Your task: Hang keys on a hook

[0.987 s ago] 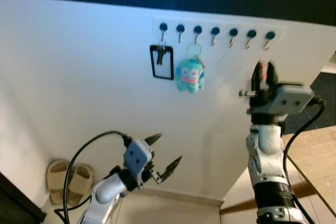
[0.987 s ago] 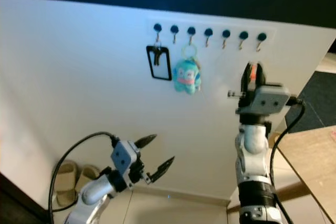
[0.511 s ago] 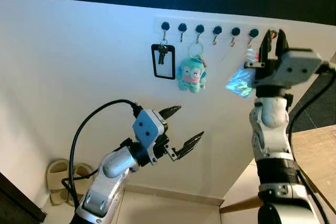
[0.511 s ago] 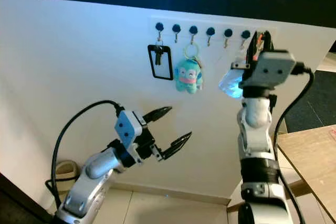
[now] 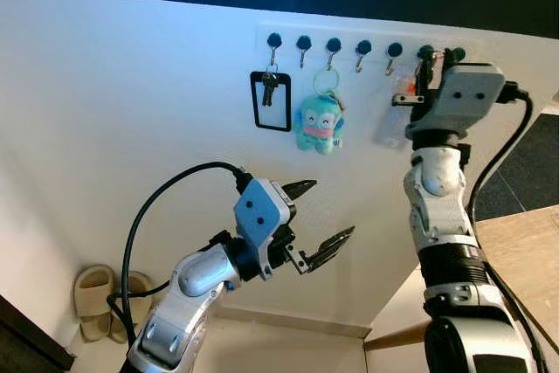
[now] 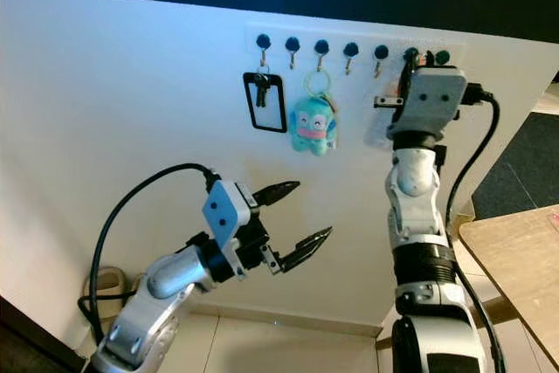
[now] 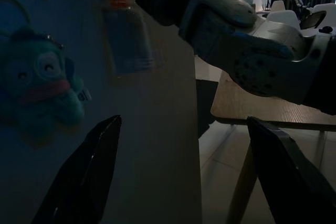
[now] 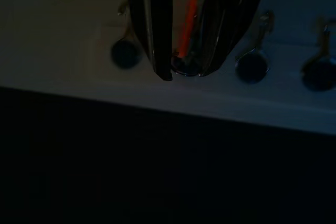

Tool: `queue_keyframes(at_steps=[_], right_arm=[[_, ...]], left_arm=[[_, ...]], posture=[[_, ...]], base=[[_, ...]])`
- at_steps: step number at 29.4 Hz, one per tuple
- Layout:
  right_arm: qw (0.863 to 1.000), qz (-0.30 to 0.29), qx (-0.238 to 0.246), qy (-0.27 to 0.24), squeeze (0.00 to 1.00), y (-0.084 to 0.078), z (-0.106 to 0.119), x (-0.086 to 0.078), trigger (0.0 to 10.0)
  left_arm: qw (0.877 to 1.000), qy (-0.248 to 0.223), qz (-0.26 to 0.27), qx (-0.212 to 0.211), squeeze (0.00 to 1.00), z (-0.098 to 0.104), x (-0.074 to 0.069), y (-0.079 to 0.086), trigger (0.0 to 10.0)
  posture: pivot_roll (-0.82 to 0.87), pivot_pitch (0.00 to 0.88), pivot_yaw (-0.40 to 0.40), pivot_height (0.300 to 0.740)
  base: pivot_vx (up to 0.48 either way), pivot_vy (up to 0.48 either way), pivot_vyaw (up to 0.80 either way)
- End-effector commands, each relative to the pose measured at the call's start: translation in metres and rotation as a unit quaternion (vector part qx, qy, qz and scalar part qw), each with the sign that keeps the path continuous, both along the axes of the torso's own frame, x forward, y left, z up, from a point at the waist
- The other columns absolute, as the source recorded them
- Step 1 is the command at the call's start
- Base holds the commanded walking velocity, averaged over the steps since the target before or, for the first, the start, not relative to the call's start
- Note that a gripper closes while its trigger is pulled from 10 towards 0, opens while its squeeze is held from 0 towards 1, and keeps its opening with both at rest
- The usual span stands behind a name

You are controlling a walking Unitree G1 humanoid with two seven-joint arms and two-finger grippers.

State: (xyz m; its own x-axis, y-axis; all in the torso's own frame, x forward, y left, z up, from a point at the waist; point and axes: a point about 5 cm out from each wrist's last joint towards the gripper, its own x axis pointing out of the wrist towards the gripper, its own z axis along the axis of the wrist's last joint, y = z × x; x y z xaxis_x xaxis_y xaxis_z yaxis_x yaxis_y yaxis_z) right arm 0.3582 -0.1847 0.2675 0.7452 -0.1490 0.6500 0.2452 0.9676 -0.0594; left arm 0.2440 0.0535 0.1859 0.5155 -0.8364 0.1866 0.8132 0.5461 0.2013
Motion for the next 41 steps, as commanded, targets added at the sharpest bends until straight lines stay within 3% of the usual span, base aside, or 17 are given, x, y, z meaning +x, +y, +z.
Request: queue_keyframes(at_steps=[1,20,26,28,29,36,37,38,39,40,41], right_arm=[[1.0,0.001,0.003,0.009,0.0,0.003,-0.001,0.004,10.0],[0.998,0.016,-0.016,0.065,0.0,0.01,-0.014,0.017,10.0],[0.996,0.051,0.007,0.069,0.0,0.014,-0.017,0.017,10.0],[0.996,0.065,0.014,0.061,0.53,0.016,-0.015,0.015,10.0],[0.996,0.067,0.018,0.056,1.0,0.016,-0.014,0.015,10.0],[0.997,0.059,0.024,0.041,1.0,0.015,-0.011,0.013,10.0],[0.997,0.056,0.019,0.039,0.86,0.014,-0.01,0.013,10.0],[0.997,0.056,0.019,0.039,0.86,0.014,-0.01,0.013,10.0],[0.998,0.052,0.013,0.037,0.28,0.014,-0.009,0.013,10.0],[0.998,0.052,0.013,0.037,0.28,0.014,-0.009,0.013,10.0],[0.997,0.064,0.013,0.026,0.0,0.017,-0.008,0.01,10.0]], left_arm=[[1.0,-0.001,-0.003,0.011,0.0,0.0,-0.002,-0.001,10.0],[0.999,0.007,0.002,0.032,0.0,-0.002,-0.002,-0.001,10.0],[0.999,0.006,0.004,0.034,0.0,-0.001,-0.002,0.0,10.0],[0.999,0.005,0.004,0.033,0.0,0.001,-0.001,0.0,10.0],[0.999,0.004,0.005,0.032,0.0,0.002,-0.001,0.0,10.0],[1.0,0.003,0.006,0.029,0.0,0.003,-0.001,-0.001,10.0],[1.0,0.003,0.007,0.027,0.0,0.003,-0.001,0.0,10.0],[1.0,0.003,0.007,0.027,0.0,0.003,-0.001,0.0,10.0],[1.0,0.003,0.008,0.027,0.0,0.003,-0.001,0.0,10.0],[1.0,0.003,0.008,0.027,0.0,0.003,-0.001,0.0,10.0],[1.0,0.004,0.009,0.026,0.0,0.003,-0.001,0.0,10.0]], posture=[[0.04,0.051,-0.067,0.74],[0.04,0.053,-0.068,0.74],[0.04,0.054,-0.067,0.74],[0.04,0.055,-0.067,0.74],[0.04,0.055,-0.066,0.74],[0.04,0.055,-0.066,0.74],[0.04,0.055,-0.065,0.74],[0.04,0.055,-0.065,0.74],[0.04,0.055,-0.065,0.74],[0.04,0.055,-0.065,0.74],[0.04,0.056,-0.066,0.74]], base=[[0.0,0.0,0.0],[0.0,0.0,0.0],[0.0,0.0,0.0],[0.0,0.0,0.0],[0.0,0.0,0.0],[0.0,0.0,0.0],[0.0,0.0,0.0],[0.0,0.0,0.0],[0.0,0.0,0.0],[0.0,0.0,0.0],[0.0,0.0,0.0]])
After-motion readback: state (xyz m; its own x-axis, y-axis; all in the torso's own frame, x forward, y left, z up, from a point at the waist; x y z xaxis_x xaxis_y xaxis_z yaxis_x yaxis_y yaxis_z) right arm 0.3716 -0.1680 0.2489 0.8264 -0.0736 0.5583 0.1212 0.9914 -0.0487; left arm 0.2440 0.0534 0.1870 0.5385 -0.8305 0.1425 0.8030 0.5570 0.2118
